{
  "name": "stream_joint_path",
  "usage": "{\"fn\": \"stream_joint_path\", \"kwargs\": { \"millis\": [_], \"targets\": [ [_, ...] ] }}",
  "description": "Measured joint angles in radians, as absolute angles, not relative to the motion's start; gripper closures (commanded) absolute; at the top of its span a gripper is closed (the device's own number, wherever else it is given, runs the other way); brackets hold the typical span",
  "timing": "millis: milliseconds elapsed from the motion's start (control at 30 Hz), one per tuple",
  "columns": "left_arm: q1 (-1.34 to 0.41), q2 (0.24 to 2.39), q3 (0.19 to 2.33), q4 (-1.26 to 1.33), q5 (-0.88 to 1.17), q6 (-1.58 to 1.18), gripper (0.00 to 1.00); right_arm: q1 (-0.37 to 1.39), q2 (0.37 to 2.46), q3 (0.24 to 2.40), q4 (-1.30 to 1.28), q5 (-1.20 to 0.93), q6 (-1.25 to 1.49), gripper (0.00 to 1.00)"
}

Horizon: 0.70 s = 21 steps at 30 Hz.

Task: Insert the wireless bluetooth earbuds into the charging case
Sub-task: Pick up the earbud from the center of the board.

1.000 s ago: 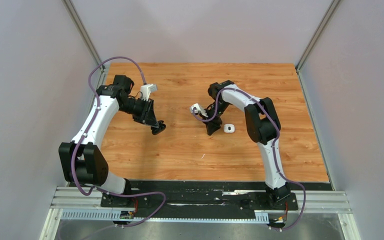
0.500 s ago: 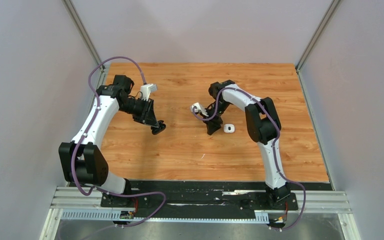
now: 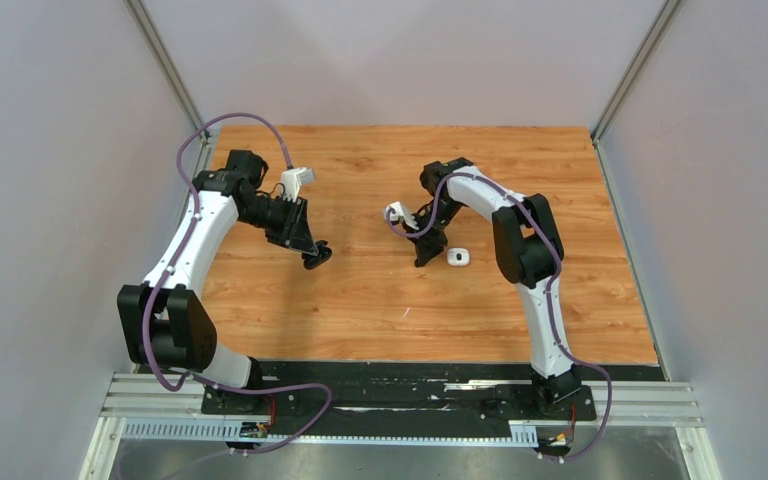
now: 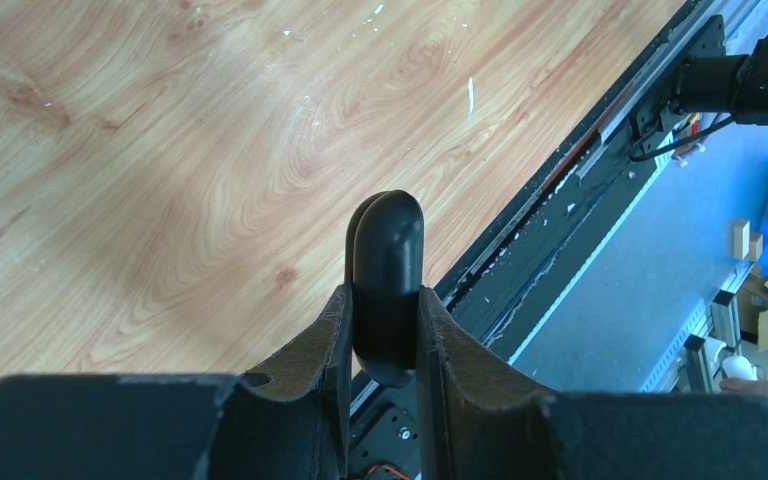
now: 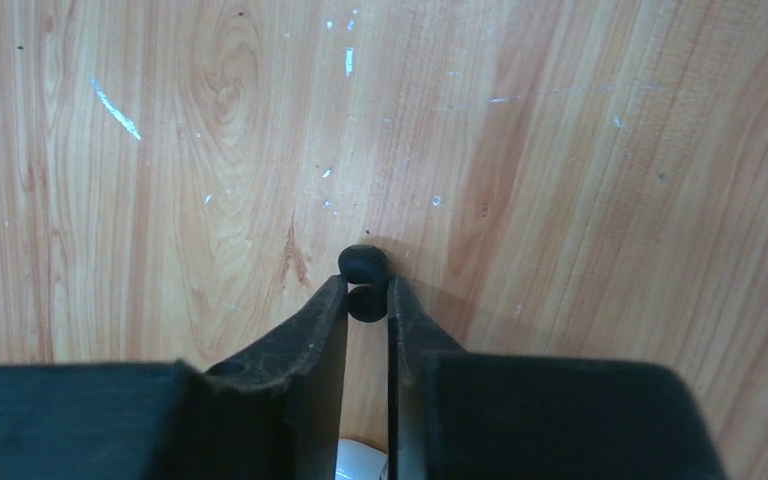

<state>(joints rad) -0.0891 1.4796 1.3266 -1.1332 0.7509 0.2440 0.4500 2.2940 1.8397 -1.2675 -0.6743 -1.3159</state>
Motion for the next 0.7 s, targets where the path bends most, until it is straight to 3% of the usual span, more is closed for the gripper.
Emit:
{"fn": "stream_joint_path", "kwargs": {
  "millis": [67,467,700],
  "targets": [
    [-0.089,1.480,1.327,-1.133,0.751,0.244,1.00,0.450,2.294,1.843,-1.277,-0.680,-1.311,1.00],
    [-0.089,1.486,1.327,-1.126,0.781,0.226,1.00,0.450,2.269,1.902,-1.286,-0.785,-1.275,1.00],
    [-0.112,1.538,1.332,-1.111,0.818,0.207,1.00,0.474,2.005,1.901,-1.197,-0.925,-1.238,1.00]
  ]
}}
